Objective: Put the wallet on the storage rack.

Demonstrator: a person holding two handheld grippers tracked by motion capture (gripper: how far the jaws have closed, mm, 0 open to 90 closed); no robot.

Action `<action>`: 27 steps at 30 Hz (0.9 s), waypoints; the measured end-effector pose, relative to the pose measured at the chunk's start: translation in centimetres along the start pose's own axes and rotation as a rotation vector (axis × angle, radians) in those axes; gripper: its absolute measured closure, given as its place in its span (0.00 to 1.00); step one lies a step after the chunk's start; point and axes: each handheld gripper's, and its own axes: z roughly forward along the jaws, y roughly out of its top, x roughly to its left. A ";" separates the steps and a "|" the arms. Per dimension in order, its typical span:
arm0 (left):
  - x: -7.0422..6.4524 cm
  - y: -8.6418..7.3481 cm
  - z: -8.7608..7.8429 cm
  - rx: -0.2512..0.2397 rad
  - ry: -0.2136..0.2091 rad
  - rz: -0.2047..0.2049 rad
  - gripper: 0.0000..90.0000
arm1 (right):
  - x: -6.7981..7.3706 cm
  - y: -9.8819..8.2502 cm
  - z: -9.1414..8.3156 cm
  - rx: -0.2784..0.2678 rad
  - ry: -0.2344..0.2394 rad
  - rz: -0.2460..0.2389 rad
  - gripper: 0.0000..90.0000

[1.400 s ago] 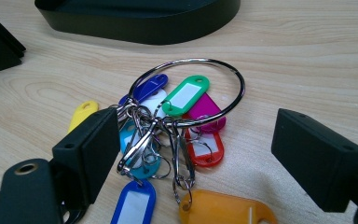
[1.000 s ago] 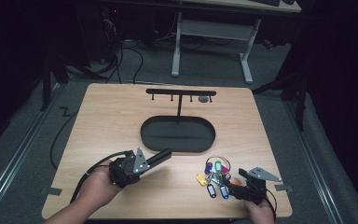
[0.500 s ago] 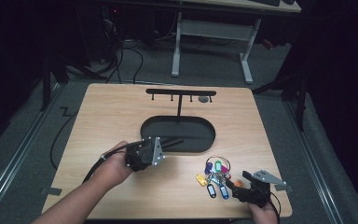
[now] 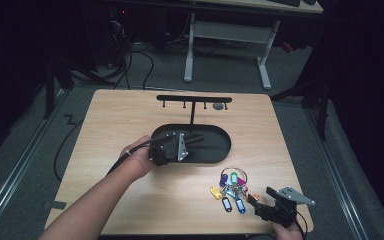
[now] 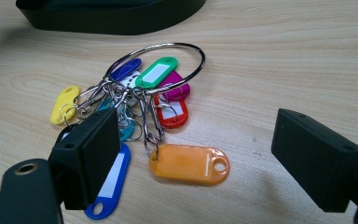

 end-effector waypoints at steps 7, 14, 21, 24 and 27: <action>-1.0 0.5 1.7 0.007 0.059 0.043 0.82 | 0.1 0.0 0.2 0.004 0.009 -0.007 0.17; -0.7 1.2 2.6 -0.005 0.071 0.043 0.82 | 0.1 0.1 0.2 0.000 0.018 -0.006 0.17; -0.4 2.1 3.8 0.018 0.075 0.073 0.82 | 0.1 0.1 0.3 0.002 0.028 -0.012 0.17; -0.8 2.5 4.6 0.021 0.077 0.091 0.82 | 0.1 0.1 0.4 0.003 0.031 -0.007 0.17; -1.3 2.7 5.3 0.025 0.086 0.112 0.82 | 0.1 0.1 0.4 0.002 0.038 -0.005 0.17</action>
